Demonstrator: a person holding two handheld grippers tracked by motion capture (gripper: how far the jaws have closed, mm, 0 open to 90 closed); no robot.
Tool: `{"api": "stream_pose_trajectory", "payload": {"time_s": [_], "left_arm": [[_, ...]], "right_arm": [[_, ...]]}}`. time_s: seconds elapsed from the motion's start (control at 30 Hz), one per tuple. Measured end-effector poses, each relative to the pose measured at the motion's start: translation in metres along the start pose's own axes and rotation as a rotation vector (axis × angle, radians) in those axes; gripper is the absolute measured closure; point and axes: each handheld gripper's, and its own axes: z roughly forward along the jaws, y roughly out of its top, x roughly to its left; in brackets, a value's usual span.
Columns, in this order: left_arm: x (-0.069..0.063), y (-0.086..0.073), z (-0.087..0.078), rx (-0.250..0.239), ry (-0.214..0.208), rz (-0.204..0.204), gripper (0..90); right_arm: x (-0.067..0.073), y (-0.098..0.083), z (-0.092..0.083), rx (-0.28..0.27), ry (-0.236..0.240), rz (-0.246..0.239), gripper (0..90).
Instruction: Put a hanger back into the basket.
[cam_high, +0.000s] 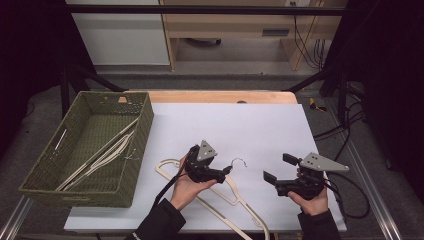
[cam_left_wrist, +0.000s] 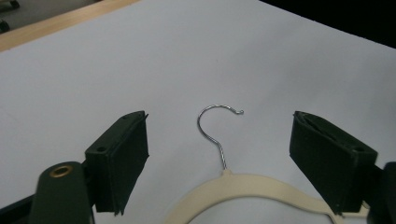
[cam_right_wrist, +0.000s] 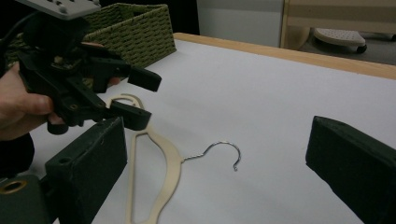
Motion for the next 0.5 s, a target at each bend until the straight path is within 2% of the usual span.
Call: {"api": "stream_pose_trajectory", "payload": {"time_s": [0.07,0.27,0.47,0.5], "left_arm": [[-0.003,-0.001,0.011,0.023,-0.006,0.001,23.4],[-0.005,-0.006,0.028,0.069,-0.01,0.01,30.5],[-0.004,-0.013,0.049,0.139,-0.013,0.0,45.3],[-0.004,-0.013,0.049,0.139,-0.013,0.0,46.8]], "right_arm": [[0.0,0.0,0.001,0.002,0.0,0.0,5.9],[0.002,0.0,0.002,0.004,0.002,0.001,6.0],[0.002,0.0,0.003,0.009,0.001,-0.003,6.1],[0.002,0.0,0.003,0.008,0.0,-0.003,6.1]]}}
